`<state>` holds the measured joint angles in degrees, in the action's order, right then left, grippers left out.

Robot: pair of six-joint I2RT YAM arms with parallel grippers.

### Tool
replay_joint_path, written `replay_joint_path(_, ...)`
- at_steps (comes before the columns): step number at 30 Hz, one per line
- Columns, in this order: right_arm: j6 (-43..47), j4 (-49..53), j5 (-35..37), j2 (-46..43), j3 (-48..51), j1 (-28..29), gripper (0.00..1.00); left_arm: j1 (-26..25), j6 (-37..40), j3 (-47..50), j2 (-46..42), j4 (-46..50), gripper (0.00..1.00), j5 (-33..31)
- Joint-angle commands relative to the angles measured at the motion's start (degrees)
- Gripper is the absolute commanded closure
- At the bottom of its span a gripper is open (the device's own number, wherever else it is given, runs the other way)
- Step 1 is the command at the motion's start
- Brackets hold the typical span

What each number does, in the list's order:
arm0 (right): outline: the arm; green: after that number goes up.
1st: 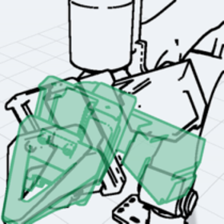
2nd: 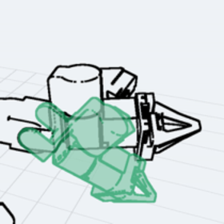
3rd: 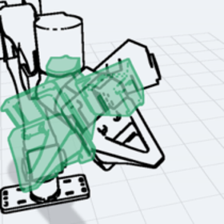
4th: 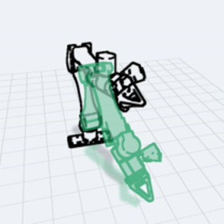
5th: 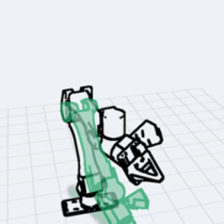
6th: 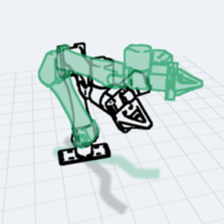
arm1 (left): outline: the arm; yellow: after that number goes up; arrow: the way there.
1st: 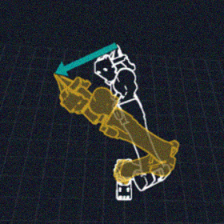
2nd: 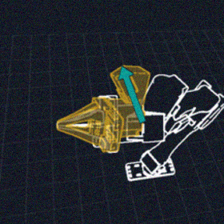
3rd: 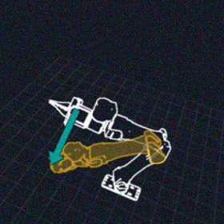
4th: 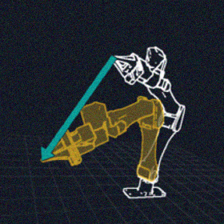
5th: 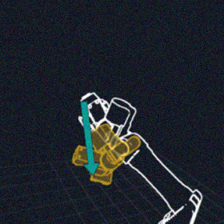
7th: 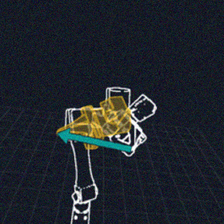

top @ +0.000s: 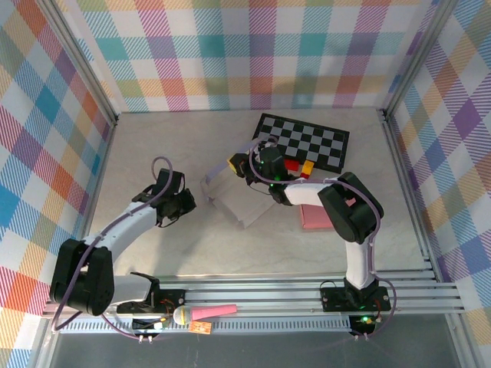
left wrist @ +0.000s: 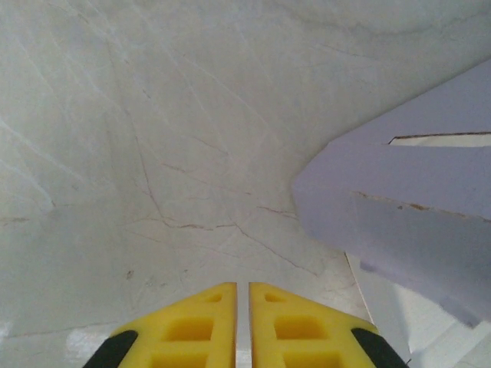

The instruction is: Fold the paper box

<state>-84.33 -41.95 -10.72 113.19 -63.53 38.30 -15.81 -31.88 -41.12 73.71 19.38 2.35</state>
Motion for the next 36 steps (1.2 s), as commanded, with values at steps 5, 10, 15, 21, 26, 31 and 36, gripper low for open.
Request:
replay_joint_path(5,1.52,4.26,-2.33,4.58,-2.75,0.02,1.00,0.86,4.06,-0.58,5.30,-5.87,0.85,2.11)
replay_joint_path(10,0.86,6.73,-2.44,5.92,-4.83,-0.30,1.00,0.78,6.49,0.17,7.01,-8.24,0.77,3.53)
replay_joint_path(15,0.50,6.98,-2.72,6.30,-6.33,-0.69,1.00,0.78,9.33,0.36,7.55,-9.41,0.69,3.01)
replay_joint_path(21,-0.39,6.81,-3.15,7.09,-7.20,-0.69,1.00,0.43,14.03,-2.79,10.48,-10.21,0.64,2.87)
replay_joint_path(26,-0.74,6.98,-3.25,7.12,-7.30,-0.69,1.00,-0.07,17.79,-4.75,12.29,-11.20,0.64,4.50)
replay_joint_path(31,-1.18,6.53,-3.08,7.20,-7.14,-0.78,1.00,-2.00,20.71,-4.80,11.19,-12.22,0.63,3.81)
replay_joint_path(36,-1.10,6.23,-3.12,7.42,-7.12,-0.78,1.00,-3.37,20.78,-5.54,12.29,-11.94,0.63,3.14)
